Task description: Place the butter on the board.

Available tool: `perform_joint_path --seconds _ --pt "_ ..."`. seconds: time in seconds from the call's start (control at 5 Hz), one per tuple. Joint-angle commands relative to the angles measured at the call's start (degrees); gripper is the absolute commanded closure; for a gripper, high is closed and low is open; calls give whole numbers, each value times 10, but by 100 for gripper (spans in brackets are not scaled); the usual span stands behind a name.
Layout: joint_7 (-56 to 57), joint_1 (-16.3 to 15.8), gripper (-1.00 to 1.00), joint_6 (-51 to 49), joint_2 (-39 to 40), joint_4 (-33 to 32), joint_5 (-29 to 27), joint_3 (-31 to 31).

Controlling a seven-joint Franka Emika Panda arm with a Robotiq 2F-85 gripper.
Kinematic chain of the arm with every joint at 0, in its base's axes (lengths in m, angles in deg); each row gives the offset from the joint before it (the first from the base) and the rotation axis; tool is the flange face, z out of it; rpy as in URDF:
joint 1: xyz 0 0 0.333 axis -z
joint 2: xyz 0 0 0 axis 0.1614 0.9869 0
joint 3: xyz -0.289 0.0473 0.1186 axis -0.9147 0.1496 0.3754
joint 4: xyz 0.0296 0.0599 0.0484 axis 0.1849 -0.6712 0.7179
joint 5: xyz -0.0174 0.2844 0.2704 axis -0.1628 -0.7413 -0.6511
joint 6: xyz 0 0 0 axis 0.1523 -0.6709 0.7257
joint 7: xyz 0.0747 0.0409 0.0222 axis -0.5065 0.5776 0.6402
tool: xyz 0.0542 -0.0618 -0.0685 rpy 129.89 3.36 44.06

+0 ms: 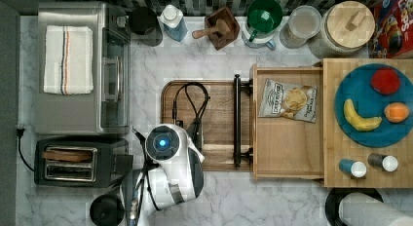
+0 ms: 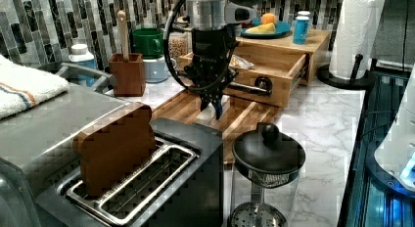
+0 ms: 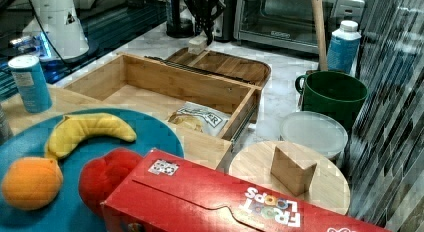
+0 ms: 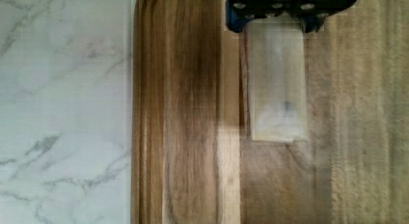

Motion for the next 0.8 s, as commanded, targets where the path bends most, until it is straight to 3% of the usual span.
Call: perform_joint_path --seconds 0.2,0.4,0.8 --pt "32 -12 56 34 16 -6 -27 17" --pt "34 -10 -100 22 19 0 -17 15" --pt "23 -9 -100 14 18 2 -10 16"
